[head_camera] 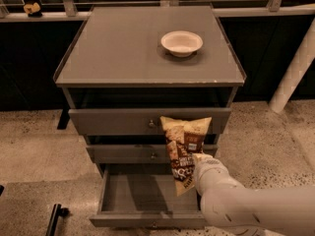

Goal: Pick brown chip bag from bottom drawer and place on counter

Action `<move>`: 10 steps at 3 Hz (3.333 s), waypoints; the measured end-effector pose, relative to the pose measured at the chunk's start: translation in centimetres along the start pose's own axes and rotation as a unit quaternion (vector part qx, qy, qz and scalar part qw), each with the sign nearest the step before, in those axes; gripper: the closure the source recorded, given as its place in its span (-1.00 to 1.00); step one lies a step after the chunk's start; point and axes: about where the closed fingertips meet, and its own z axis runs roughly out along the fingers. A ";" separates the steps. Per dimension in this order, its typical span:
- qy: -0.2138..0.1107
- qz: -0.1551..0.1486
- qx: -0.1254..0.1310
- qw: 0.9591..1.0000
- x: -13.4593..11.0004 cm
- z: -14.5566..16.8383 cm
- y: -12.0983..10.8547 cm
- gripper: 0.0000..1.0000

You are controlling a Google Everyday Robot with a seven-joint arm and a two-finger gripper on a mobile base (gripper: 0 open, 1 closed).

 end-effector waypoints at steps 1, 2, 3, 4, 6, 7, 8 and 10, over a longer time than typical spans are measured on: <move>0.006 -0.013 0.011 1.000 0.0 -2.3 -1.0 1.00; 0.012 -0.016 0.036 0.999 0.0 -5.1 -2.7 1.00; 0.012 -0.019 0.068 0.997 -0.4 -7.3 -5.2 1.00; 0.006 -0.017 0.099 0.995 -0.9 -8.6 -7.7 1.00; -0.014 -0.032 0.143 0.989 -3.6 -7.9 -13.4 1.00; -0.028 -0.053 0.166 0.984 -7.4 -7.1 -18.6 1.00; -0.028 -0.053 0.167 0.984 -7.4 -7.1 -18.7 1.00; -0.075 -0.088 0.237 0.964 -10.9 -11.9 -27.2 1.00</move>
Offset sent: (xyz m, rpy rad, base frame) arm -0.0480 -0.0013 0.1075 -0.0512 -0.1401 -0.0222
